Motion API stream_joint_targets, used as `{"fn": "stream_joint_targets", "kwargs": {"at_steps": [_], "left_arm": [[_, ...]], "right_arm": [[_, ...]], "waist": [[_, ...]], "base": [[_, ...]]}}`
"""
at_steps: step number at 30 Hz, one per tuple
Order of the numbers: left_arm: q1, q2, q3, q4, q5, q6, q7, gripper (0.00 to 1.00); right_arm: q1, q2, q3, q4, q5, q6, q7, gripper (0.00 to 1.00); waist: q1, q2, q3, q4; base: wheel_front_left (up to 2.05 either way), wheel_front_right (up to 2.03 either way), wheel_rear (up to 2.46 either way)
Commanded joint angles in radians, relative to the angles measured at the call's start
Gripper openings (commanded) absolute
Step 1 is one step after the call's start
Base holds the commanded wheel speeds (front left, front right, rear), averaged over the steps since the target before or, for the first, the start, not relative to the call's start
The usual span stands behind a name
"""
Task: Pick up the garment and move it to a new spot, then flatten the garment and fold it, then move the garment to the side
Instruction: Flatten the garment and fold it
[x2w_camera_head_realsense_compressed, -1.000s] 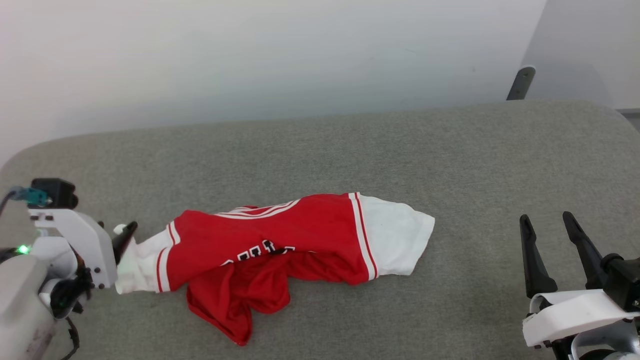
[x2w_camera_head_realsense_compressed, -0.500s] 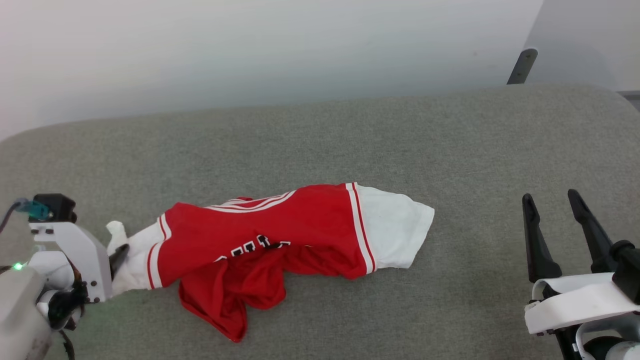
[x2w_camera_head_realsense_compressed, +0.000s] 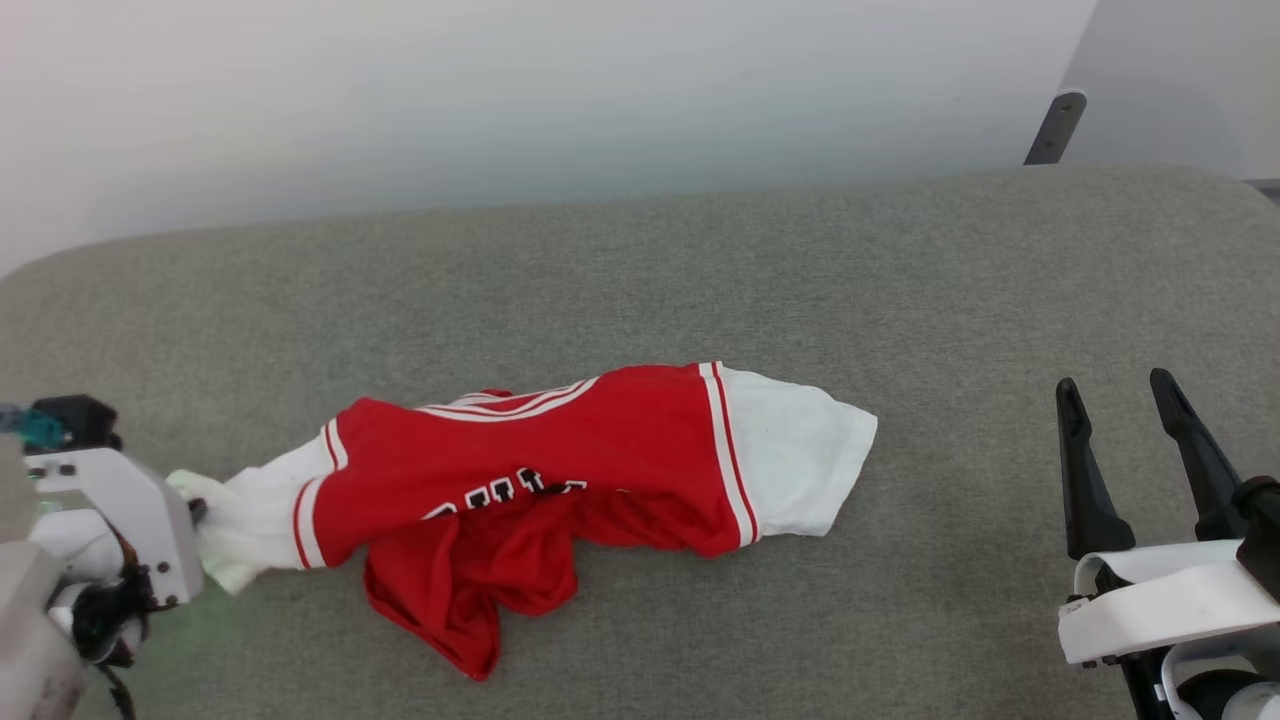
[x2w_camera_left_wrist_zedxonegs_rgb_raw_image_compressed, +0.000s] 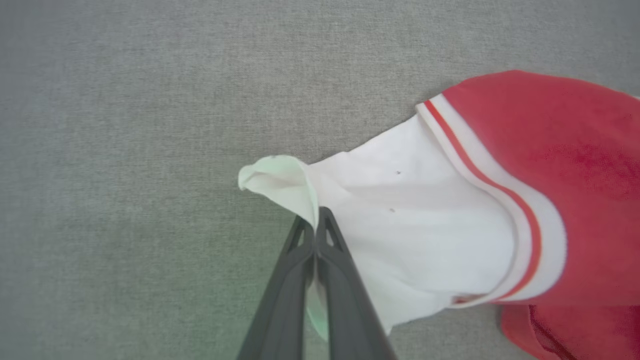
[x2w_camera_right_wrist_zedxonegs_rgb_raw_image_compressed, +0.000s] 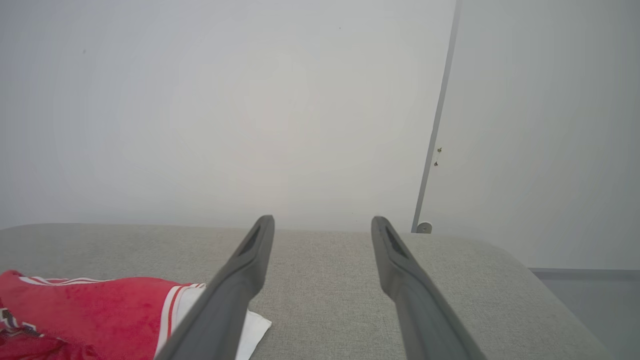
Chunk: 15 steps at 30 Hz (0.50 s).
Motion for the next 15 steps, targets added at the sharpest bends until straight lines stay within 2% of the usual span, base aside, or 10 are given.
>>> {"fn": "stream_joint_targets", "kwargs": {"at_steps": [1, 7, 9, 10, 11, 12, 15], "left_arm": [[0.007, 0.008, 0.009, 0.012, -0.014, 0.009, -0.003, 0.00], [0.040, -0.004, 0.026, 0.037, -0.045, 0.016, -0.001, 0.01], [0.051, -0.012, 0.028, 0.044, -0.051, 0.015, -0.007, 0.40], [0.055, -0.017, 0.030, 0.046, -0.057, 0.014, -0.012, 0.76], [0.058, -0.022, 0.031, 0.050, -0.057, 0.013, -0.013, 0.93], [0.059, -0.025, 0.034, 0.055, -0.061, 0.013, -0.021, 1.00], [0.060, -0.034, 0.039, 0.061, -0.060, 0.009, -0.046, 1.00]], "right_arm": [[0.002, 0.002, 0.003, -0.005, -0.003, -0.001, 0.002, 1.00], [-0.002, 0.002, 0.007, -0.009, -0.006, -0.001, 0.009, 1.00], [-0.003, 0.002, 0.008, -0.008, -0.007, -0.001, 0.008, 1.00], [-0.003, 0.002, 0.009, -0.008, -0.007, -0.001, 0.009, 1.00], [-0.004, 0.002, 0.009, -0.007, -0.007, -0.001, 0.010, 1.00], [-0.006, 0.002, 0.010, -0.008, -0.008, -0.001, 0.010, 1.00], [-0.008, 0.002, 0.013, -0.010, -0.010, -0.001, 0.016, 1.00]], "waist": [[0.0000, 0.0000, -0.003, 0.006], [0.0000, 0.0000, -0.002, 0.018], [0.0000, 0.0000, -0.002, 0.021], [0.0000, 0.0000, -0.003, 0.022], [0.0000, 0.0000, -0.005, 0.024], [0.0000, 0.0000, -0.007, 0.025], [0.0000, 0.0000, -0.017, 0.030]], "base": [[0.00, 0.00, 0.00], [0.00, 0.00, 0.00], [0.00, 0.00, 0.00], [0.00, 0.00, 0.00], [0.00, 0.00, 0.00], [0.00, 0.00, 0.00], [0.00, 0.00, 0.00]]}}
